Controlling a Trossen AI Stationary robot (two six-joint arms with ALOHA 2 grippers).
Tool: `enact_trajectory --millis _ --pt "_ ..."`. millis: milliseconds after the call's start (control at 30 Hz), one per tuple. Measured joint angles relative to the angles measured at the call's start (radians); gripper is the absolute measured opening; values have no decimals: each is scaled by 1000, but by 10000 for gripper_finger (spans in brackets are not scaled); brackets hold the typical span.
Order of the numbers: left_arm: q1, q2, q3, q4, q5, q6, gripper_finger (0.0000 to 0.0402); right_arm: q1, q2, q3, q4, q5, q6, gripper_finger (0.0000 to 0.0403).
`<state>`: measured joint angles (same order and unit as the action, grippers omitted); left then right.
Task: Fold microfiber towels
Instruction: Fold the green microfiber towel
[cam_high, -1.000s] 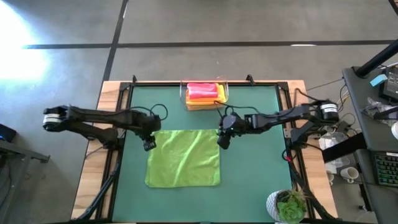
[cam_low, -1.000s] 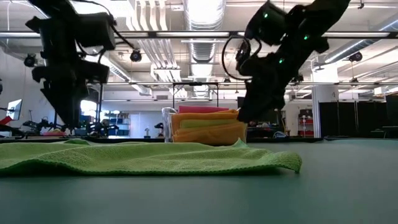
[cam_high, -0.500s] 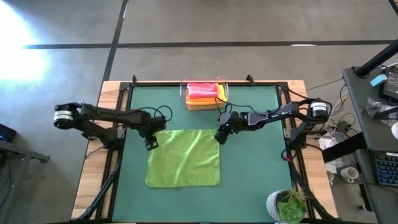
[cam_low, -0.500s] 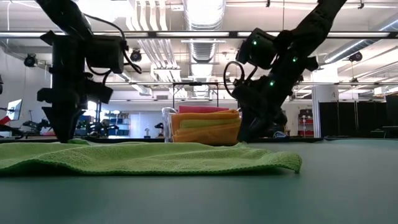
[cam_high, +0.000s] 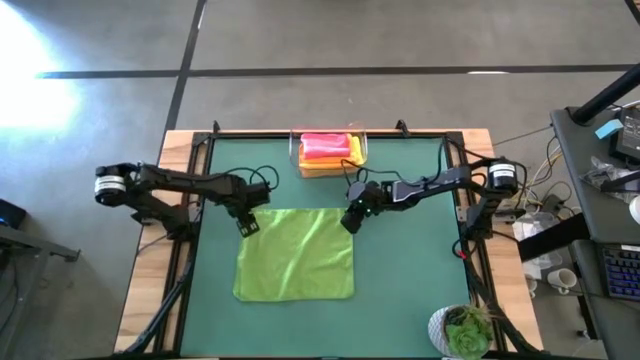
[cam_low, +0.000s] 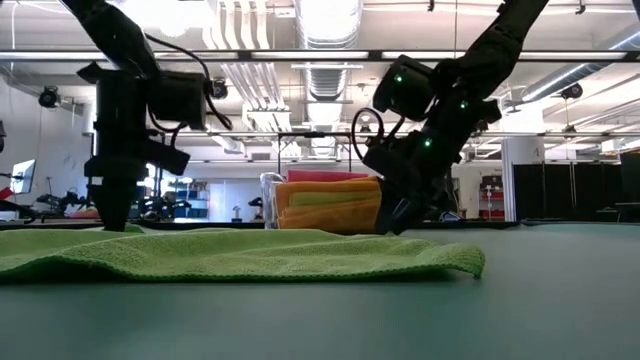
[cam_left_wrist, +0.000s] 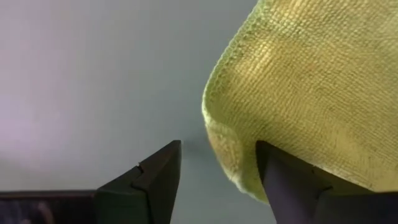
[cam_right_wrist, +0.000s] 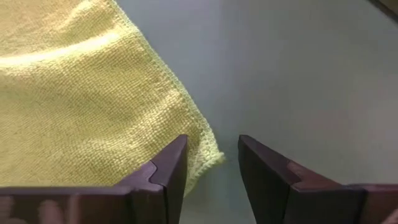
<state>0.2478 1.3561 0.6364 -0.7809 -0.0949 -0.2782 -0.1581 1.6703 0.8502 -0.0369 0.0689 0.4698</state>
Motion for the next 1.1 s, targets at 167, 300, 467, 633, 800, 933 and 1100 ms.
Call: enact_trajectory --millis 167,300,467,633,800,933,1100 --pt "0 53 5 28 20 31 143 0 0 1 -6 -39 -1 89" --pt "0 68 14 33 14 30 79 0 0 1 -8 -71 -1 48" --pt "1 51 22 42 0 30 10 0 0 5 -10 -82 -2 11" --pt "0 26 38 65 16 31 7 0 -21 12 -15 -99 -10 9" --pt "0 -13 46 47 15 29 8 2 -94 12 -32 -65 -26 9" --pt "0 -66 58 45 5 25 8 10 -177 12 -96 18 -57 9" --pt "0 -128 76 47 -38 22 8 9 -284 12 -210 109 -115 8"
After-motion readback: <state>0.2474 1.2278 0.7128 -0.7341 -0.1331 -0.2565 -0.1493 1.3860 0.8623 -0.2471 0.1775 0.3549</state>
